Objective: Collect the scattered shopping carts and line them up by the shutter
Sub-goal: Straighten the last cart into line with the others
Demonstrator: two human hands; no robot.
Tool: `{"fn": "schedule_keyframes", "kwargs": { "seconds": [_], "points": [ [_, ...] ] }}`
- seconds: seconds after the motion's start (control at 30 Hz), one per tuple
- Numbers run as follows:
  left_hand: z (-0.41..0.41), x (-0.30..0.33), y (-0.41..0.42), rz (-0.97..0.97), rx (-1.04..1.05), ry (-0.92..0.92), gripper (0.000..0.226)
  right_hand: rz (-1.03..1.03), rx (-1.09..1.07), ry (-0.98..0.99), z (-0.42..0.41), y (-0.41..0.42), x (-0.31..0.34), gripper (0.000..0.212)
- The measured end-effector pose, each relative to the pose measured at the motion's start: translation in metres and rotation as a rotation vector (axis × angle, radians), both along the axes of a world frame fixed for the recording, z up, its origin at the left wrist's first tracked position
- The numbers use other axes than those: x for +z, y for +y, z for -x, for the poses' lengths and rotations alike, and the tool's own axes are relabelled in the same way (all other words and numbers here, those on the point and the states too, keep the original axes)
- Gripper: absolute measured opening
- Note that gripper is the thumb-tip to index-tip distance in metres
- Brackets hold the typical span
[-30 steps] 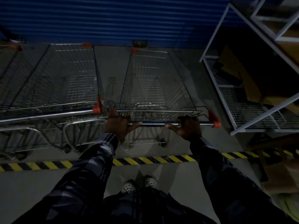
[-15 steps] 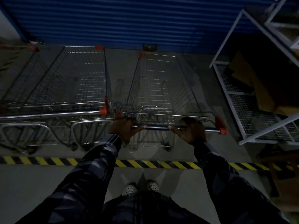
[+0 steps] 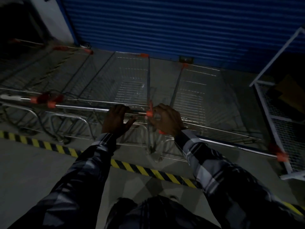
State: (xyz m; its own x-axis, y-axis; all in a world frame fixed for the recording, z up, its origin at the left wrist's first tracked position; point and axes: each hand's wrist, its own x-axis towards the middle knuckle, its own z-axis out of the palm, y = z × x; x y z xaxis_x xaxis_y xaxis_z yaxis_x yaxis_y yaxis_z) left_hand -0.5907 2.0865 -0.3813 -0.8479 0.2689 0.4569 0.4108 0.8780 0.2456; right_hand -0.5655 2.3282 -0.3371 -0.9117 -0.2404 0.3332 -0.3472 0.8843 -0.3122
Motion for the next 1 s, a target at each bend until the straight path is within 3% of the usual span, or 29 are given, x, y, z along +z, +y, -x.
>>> {"fn": "schedule_keyframes", "kwargs": {
  "seconds": [0.1,0.17,0.27,0.4,0.57,0.67,0.8,1.0],
  "points": [
    [0.014,-0.004,-0.059,0.141,0.080,-0.160,0.064,-0.034,0.045,-0.160,0.015,-0.045,-0.004,0.056],
    [0.025,-0.002,-0.086,0.174,0.025,-0.275,0.078,-0.102,0.032,-0.238,0.022,-0.070,-0.009,0.063],
    [0.038,-0.002,-0.102,0.194,-0.044,-0.381,0.091,-0.153,-0.148,-0.328,0.024,-0.096,-0.007,0.063],
    [0.043,-0.011,-0.123,0.149,0.012,-0.447,0.090,-0.153,-0.228,-0.384,0.026,-0.112,-0.009,0.089],
    [0.048,-0.009,-0.141,0.167,-0.052,-0.438,0.056,-0.283,-0.316,-0.379,0.012,-0.110,-0.013,0.058],
    [0.047,-0.015,-0.148,0.124,-0.100,-0.448,0.058,-0.336,-0.308,-0.344,0.004,-0.104,-0.024,0.060],
    [0.042,-0.018,-0.147,0.105,-0.140,-0.460,0.050,-0.322,-0.318,-0.356,-0.009,-0.100,-0.027,0.083],
    [0.044,-0.014,-0.152,0.060,-0.142,-0.534,0.059,-0.255,-0.347,-0.286,-0.016,-0.107,-0.032,0.080]
  ]
}}
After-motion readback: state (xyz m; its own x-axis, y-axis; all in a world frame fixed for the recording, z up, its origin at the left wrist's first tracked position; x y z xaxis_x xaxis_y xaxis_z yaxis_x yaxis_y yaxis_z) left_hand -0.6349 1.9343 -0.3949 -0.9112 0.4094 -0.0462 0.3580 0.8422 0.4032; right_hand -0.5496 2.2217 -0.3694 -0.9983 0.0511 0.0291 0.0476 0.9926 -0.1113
